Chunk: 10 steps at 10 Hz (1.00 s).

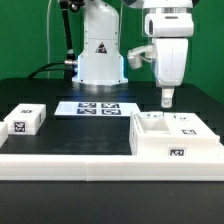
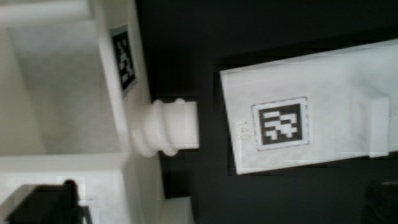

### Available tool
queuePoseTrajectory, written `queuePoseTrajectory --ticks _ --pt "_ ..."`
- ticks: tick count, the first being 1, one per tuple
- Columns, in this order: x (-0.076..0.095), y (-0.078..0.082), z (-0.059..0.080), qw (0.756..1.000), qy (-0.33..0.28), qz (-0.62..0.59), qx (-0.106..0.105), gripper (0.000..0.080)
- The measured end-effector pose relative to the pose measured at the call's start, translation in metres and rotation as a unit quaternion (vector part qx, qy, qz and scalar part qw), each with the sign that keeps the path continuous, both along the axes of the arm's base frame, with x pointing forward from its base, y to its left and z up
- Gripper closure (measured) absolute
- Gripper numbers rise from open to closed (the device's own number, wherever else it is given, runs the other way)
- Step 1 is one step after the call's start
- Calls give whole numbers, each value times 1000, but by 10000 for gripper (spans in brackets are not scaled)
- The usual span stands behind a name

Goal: Assemble cabinet

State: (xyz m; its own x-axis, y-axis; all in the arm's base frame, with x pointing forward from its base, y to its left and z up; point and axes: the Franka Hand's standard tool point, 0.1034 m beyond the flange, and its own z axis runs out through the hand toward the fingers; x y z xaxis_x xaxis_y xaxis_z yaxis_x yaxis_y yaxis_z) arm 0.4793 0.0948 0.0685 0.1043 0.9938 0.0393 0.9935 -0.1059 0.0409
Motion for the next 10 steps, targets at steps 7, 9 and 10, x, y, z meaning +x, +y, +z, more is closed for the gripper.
queuePoseTrajectory --ticks 7,9,10 --pt "-29 3 -16 1000 7 -4 5 2" --pt "-36 4 -23 1000 8 -3 9 2" --pt "-37 5 -28 1000 9 0 11 2"
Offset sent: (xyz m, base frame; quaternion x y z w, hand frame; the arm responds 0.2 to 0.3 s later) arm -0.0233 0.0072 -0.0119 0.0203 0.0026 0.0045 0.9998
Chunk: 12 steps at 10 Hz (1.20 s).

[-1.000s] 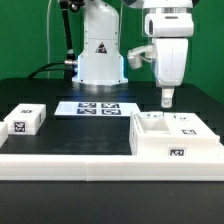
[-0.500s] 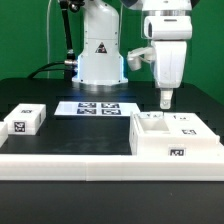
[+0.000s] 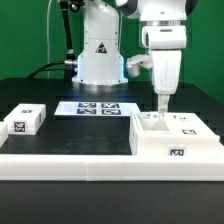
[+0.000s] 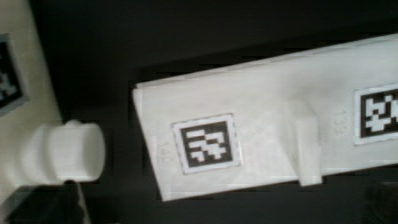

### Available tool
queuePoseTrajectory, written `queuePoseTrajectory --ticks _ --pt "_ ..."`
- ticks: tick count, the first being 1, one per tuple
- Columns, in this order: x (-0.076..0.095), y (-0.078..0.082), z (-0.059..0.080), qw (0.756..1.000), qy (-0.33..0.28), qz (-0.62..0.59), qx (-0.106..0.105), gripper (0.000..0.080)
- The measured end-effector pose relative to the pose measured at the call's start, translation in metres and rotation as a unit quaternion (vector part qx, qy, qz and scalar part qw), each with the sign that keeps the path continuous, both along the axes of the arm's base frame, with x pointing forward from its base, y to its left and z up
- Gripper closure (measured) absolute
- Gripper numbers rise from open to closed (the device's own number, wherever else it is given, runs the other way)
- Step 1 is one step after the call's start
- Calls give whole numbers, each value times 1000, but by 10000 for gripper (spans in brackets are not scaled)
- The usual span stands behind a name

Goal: Assemble cabinet

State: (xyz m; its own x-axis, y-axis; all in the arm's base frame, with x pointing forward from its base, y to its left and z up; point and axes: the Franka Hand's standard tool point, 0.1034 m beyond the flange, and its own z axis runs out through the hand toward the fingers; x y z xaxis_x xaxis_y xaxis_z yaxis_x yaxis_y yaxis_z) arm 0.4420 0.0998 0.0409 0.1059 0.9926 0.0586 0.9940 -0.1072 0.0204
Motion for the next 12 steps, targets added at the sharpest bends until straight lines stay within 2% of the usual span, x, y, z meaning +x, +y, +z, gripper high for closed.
queuePoseTrajectory --ticks 12 --pt "-2 1 -13 1000 -4 -11 10 2"
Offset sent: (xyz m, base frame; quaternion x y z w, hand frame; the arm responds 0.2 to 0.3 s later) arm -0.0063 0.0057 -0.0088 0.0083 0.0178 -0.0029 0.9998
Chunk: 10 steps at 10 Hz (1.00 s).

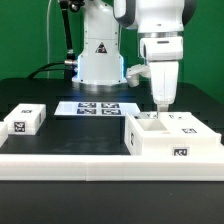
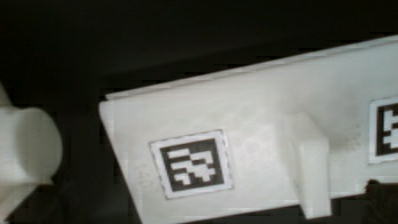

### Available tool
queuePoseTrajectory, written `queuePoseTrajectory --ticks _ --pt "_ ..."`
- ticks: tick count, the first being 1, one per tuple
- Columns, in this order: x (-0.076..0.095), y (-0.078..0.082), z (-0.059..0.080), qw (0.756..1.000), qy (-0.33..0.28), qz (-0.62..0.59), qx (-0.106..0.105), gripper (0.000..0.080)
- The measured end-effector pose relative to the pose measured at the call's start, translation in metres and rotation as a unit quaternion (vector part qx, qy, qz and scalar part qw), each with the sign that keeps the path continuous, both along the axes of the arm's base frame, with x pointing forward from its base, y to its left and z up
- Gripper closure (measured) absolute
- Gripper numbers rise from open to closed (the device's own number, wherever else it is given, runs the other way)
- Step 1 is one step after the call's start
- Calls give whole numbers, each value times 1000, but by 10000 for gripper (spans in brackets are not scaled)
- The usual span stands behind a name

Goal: Assemble cabinet

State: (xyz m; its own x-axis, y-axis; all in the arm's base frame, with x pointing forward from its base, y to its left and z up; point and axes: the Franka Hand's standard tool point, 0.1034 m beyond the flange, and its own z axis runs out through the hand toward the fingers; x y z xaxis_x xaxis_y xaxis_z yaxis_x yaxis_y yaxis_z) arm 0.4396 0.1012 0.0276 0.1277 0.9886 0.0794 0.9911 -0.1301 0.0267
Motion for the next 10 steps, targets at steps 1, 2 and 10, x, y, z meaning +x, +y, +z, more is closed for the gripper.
queuePoseTrajectory --ticks 1,2,10 --pt "0 0 0 1000 0 0 0 2" --pt "0 0 0 1000 0 1 0 2" --pt "-14 0 -14 1000 12 -1 3 2"
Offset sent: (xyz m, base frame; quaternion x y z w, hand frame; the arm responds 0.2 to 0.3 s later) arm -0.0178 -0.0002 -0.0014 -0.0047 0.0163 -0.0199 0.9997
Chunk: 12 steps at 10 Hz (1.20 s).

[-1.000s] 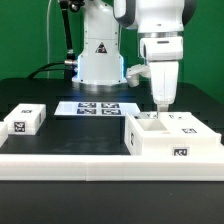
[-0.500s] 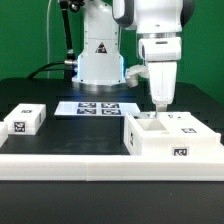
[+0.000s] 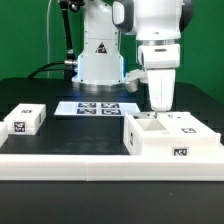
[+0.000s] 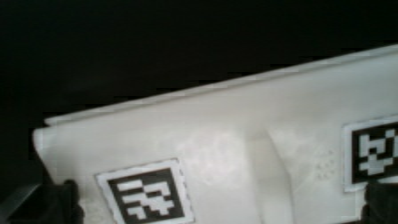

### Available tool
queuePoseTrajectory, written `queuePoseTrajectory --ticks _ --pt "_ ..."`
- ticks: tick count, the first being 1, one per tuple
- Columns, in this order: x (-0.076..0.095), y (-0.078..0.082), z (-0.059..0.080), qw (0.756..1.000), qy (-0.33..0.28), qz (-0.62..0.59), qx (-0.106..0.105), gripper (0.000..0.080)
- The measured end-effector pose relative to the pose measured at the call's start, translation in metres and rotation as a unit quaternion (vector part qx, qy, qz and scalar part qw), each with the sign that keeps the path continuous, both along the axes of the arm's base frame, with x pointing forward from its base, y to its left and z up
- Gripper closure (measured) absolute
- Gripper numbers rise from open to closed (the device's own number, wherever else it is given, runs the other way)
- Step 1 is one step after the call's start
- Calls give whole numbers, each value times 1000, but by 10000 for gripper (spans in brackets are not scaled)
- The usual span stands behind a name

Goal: Assemble cabinet

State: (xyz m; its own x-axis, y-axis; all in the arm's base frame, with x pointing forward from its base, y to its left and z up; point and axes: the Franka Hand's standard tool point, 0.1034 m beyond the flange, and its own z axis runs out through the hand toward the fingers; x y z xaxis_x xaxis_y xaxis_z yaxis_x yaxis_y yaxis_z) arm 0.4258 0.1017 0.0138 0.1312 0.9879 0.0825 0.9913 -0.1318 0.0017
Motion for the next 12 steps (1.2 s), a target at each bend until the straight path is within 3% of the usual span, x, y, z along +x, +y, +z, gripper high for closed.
queuePoseTrajectory --ticks 2,3,5,6,7,12 --pt "0 0 0 1000 0 0 0 245" --pt "0 0 0 1000 1 0 0 245" --pt "-1 0 -2 1000 2 -1 0 569" --pt "-2 -1 -3 1000 5 -1 0 569" --pt "-2 -2 -4 1000 5 -2 0 732" --pt "-1 -1 0 1000 4 -15 -1 731"
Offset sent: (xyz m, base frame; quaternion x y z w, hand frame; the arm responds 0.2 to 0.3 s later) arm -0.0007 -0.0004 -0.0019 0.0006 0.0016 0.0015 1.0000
